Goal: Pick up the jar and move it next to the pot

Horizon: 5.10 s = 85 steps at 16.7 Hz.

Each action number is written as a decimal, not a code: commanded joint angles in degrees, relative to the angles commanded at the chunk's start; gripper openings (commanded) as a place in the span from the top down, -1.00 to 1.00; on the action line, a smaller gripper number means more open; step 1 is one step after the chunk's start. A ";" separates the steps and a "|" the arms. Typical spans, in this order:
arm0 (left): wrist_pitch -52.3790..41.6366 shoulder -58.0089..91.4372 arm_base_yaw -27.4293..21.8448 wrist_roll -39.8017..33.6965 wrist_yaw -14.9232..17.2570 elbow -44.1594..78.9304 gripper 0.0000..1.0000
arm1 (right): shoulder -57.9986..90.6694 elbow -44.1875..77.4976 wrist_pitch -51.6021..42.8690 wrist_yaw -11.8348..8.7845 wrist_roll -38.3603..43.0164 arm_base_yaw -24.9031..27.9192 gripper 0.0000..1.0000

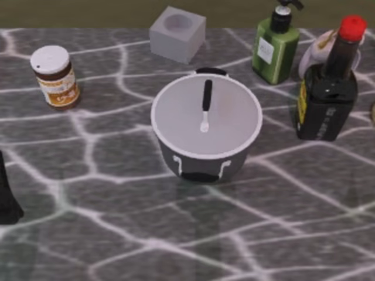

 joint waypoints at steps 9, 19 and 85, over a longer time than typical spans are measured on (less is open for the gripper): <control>-7.09 14.17 1.09 3.45 -0.49 14.81 -1.00 | 0.00 0.00 0.00 0.00 0.00 0.00 -1.00; -34.84 65.78 1.01 15.38 1.79 66.13 -1.00 | 0.00 0.00 0.00 0.00 0.00 0.00 -1.00; -68.64 136.54 0.03 32.65 6.53 125.46 1.00 | 0.00 0.00 0.00 0.00 0.00 0.00 -1.00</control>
